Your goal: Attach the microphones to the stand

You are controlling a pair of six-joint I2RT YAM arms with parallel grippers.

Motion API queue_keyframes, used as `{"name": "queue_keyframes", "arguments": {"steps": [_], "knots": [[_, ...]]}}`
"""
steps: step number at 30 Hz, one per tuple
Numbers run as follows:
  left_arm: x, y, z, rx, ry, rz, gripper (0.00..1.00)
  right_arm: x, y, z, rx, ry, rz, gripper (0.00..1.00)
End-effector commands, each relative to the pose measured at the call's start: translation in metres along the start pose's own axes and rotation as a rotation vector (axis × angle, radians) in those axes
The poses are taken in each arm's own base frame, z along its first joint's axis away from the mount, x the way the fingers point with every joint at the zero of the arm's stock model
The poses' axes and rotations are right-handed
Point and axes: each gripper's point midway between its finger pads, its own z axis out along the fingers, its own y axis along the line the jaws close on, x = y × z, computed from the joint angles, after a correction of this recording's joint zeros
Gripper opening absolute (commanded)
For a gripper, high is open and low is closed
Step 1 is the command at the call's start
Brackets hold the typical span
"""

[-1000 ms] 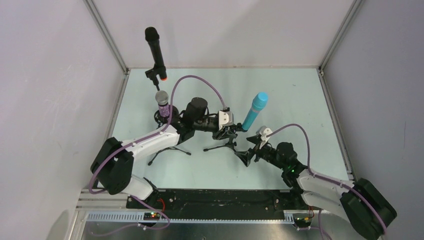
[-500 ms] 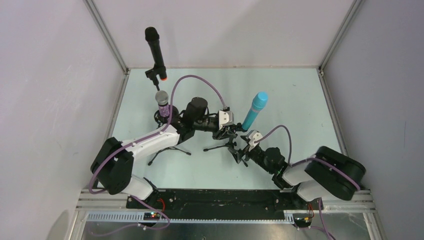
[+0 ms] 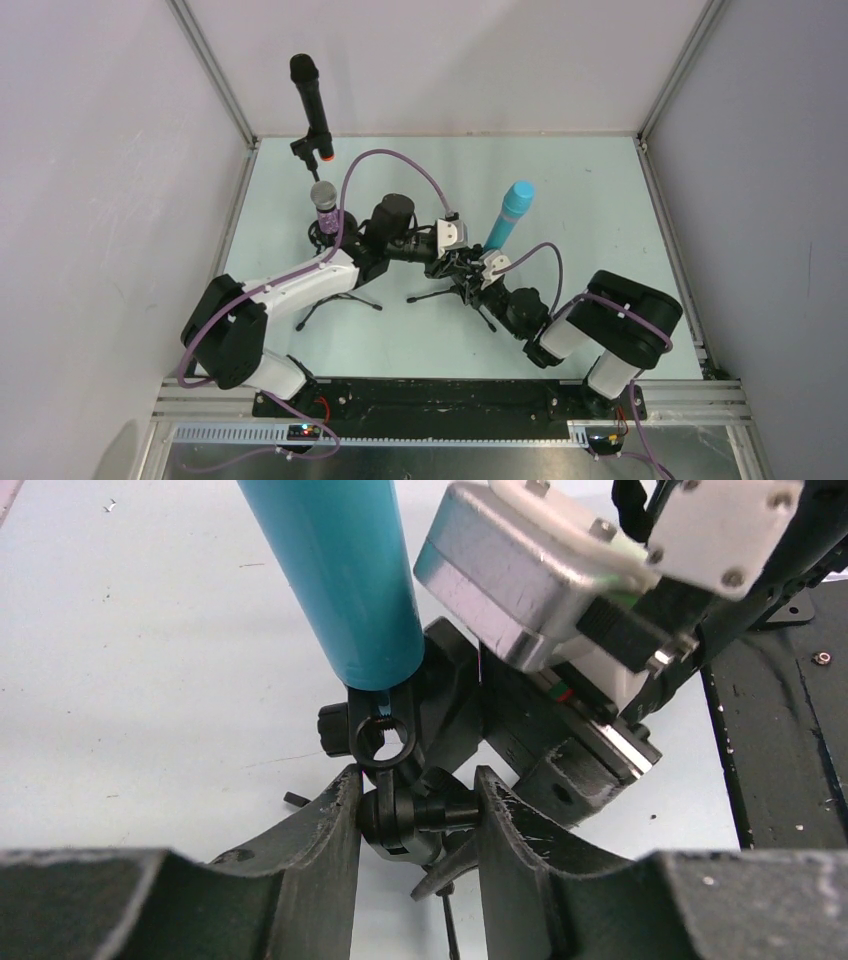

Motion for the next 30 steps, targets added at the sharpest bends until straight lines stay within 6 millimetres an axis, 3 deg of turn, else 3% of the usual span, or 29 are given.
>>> {"name": "queue_keyframes", "arguments": {"steps": [1, 5, 6, 30], "knots": [[-0.041, 0.01, -0.006, -0.026, -0.087, 0.063, 0.0, -0.013, -0.004, 0.01, 0.044, -0.062, 0.022, 0.34], [-0.046, 0.01, -0.008, -0.032, -0.1, 0.068, 0.0, -0.002, -0.003, 0.01, 0.042, -0.035, 0.031, 0.03], [-0.048, 0.011, -0.008, -0.035, -0.105, 0.069, 0.0, 0.001, -0.002, 0.01, 0.039, -0.026, 0.029, 0.0], [-0.118, 0.021, -0.053, -0.227, -0.261, 0.125, 0.0, 0.048, 0.018, 0.004, -0.006, 0.095, -0.074, 0.0]]}}
